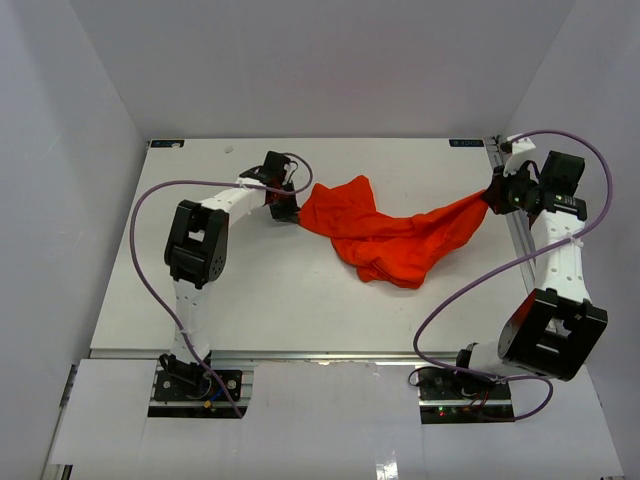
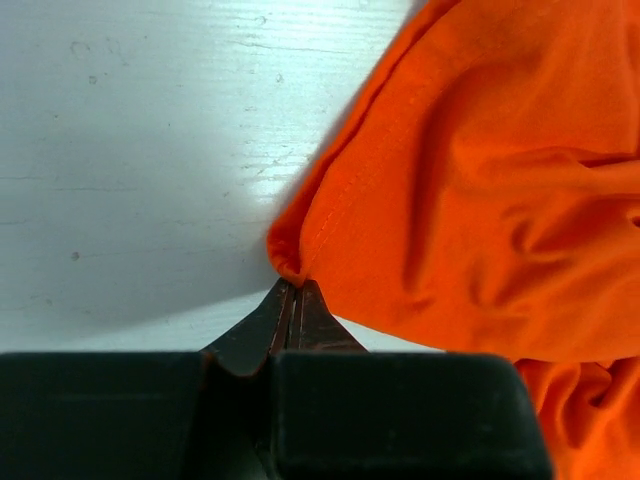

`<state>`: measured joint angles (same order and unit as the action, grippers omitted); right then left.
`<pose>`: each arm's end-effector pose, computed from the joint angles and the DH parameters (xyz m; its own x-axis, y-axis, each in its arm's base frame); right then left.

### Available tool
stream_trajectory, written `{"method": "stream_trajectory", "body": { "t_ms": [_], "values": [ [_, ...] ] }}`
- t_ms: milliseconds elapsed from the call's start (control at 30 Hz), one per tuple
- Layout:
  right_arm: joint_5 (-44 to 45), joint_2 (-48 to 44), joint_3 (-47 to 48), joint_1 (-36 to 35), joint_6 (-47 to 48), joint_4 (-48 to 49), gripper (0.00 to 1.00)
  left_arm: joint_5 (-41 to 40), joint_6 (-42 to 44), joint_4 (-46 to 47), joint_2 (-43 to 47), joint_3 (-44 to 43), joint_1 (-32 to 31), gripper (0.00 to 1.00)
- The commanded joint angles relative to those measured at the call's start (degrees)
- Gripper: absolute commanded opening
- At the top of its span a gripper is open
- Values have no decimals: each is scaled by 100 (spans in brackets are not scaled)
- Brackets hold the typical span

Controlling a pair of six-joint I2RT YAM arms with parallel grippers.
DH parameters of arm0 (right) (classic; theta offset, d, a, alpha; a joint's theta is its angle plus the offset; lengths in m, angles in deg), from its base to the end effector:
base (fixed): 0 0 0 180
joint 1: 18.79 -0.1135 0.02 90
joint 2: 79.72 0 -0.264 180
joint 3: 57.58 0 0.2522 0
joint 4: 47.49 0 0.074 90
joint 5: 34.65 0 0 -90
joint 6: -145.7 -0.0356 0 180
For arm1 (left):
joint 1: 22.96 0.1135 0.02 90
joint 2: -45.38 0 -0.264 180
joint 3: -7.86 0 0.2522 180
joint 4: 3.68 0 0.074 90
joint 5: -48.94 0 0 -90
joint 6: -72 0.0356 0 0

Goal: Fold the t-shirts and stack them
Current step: Flatten the tshirt out

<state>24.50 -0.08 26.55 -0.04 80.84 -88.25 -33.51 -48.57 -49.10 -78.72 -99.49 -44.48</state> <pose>0.2978 -0.0818 0.3311 -0.4580 -0.2297 -0.8587 -0.3426 0.9370 -0.0679 0.4267 -0.1733 0.1628 -0.9223 -0.1783 -0.3429 -0.0562 0.9397 -0.3375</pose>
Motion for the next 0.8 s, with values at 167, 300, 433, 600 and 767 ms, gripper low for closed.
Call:
{"method": "stream_trajectory", "body": {
  "t_ms": [167, 300, 433, 600, 767],
  "values": [
    [-158, -238, 56, 33, 149, 81, 6, -245, -125, 46, 1317, -213, 16, 8],
    [-176, -238, 82, 33, 148, 72, 6, -272, -169, 37, 1756, -134, 60, 8],
    [-176, -229, 240, 33, 271, 72, 6, -333, -213, 37, 2082, -230, 148, 8],
    [-184, -63, 871, 68, 561, 134, 6, -368, -222, -15, 2416, -678, 551, 8],
    [-447, 157, 1461, 77, 799, 143, 6, -254, -266, -121, 2627, -1363, 982, 8]
  ]
}}
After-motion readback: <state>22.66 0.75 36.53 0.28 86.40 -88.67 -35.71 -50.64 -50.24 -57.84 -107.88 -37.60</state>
